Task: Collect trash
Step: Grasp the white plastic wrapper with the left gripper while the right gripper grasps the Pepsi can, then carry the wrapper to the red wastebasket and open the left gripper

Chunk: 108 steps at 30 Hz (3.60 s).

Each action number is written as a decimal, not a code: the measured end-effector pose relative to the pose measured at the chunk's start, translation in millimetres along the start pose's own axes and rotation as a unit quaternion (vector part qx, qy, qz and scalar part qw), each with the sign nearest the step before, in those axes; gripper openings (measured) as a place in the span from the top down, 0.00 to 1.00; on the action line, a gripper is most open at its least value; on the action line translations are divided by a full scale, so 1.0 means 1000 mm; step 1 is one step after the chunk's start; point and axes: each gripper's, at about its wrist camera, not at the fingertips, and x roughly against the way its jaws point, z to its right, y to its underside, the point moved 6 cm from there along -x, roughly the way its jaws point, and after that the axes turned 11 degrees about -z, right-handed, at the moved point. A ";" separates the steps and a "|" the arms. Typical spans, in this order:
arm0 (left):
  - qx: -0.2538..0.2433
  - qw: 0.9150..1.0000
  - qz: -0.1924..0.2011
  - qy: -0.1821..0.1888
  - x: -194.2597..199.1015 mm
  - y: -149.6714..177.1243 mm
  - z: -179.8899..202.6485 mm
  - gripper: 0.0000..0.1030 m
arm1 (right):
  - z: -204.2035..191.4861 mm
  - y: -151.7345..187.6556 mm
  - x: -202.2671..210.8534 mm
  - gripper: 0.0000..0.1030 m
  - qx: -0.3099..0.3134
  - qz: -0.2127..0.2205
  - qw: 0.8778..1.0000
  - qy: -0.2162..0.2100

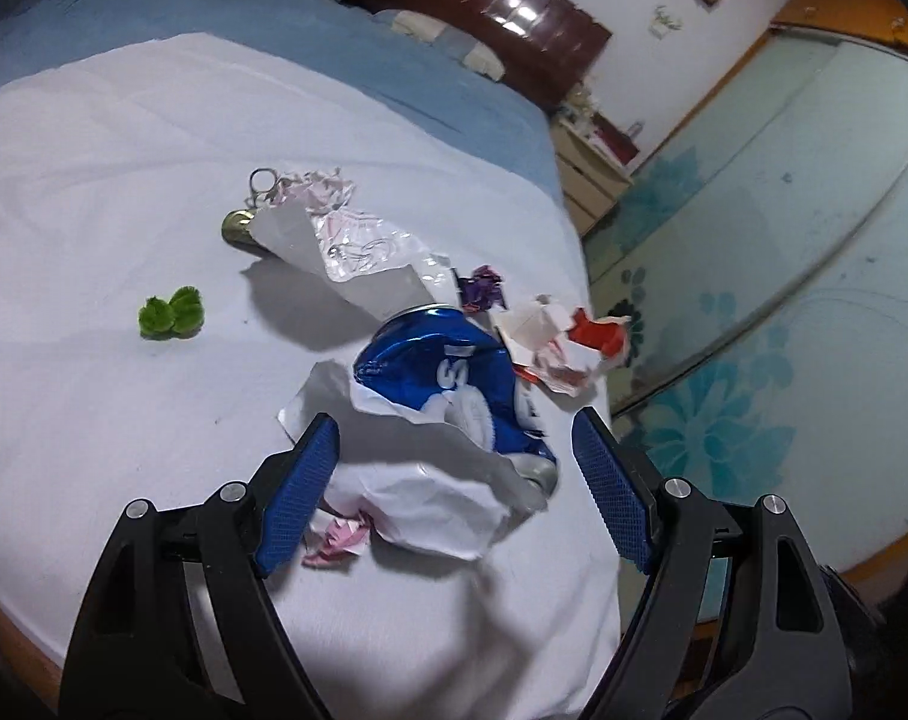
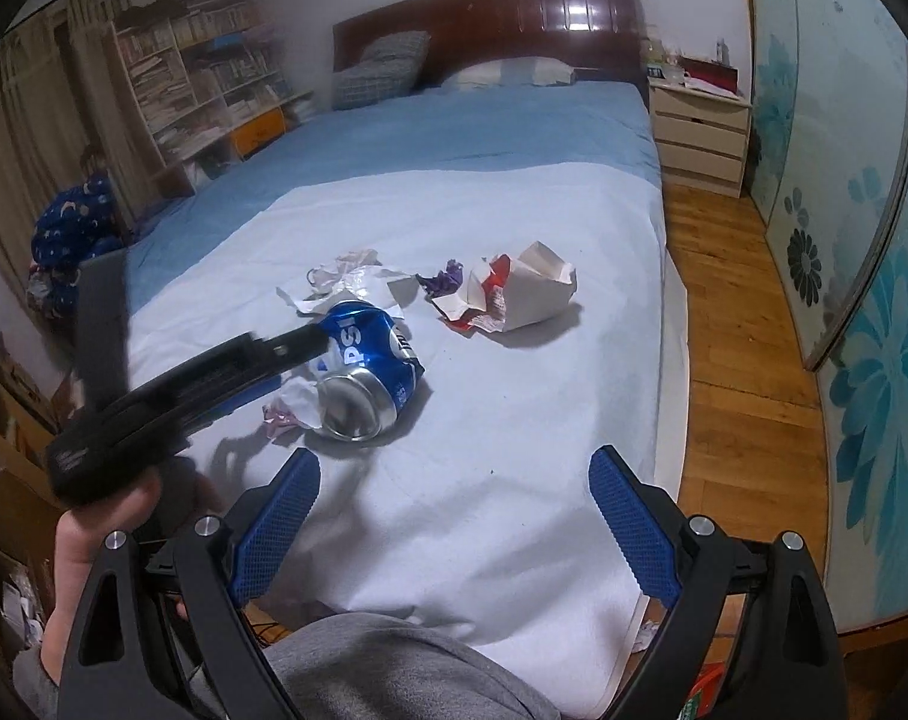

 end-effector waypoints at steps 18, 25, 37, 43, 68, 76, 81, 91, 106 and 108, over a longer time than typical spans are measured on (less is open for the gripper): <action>0.086 0.994 0.036 0.064 0.041 0.015 -0.053 0.82 | -0.005 0.002 0.004 0.13 0.016 0.009 1.000 0.006; 0.081 0.994 0.053 0.048 0.068 0.022 -0.064 0.83 | -0.026 -0.014 -0.012 0.16 0.066 -0.004 0.998 -0.001; 0.064 0.997 0.049 -0.001 0.088 0.033 -0.088 0.83 | -0.115 -0.074 -0.106 0.30 0.198 -0.060 0.978 0.022; 0.074 0.996 0.054 0.006 0.096 0.035 -0.095 0.83 | -0.111 -0.074 -0.151 0.58 0.194 -0.125 0.972 0.039; -0.134 0.982 0.122 0.053 0.168 0.074 0.117 0.83 | 0.162 -0.008 0.175 0.81 0.007 0.068 0.997 -0.032; -0.263 0.958 -0.003 0.110 0.091 0.131 0.310 0.83 | 0.342 0.110 0.198 0.80 -0.129 0.028 0.990 0.056; -0.330 0.916 -0.198 0.110 -0.038 0.233 0.391 0.83 | 0.404 0.225 0.143 0.80 -0.207 -0.074 0.974 0.060; -0.396 0.824 -0.406 0.001 -0.158 0.368 0.379 0.83 | 0.416 0.347 0.080 0.80 -0.282 -0.164 0.944 0.042; -0.367 0.812 -0.451 -0.043 -0.179 0.386 0.371 0.79 | 0.408 0.324 0.070 0.49 -0.265 -0.151 0.949 0.080; -0.364 0.813 -0.452 -0.044 -0.179 0.386 0.371 0.74 | 0.407 0.323 0.074 0.44 -0.262 -0.150 0.949 0.089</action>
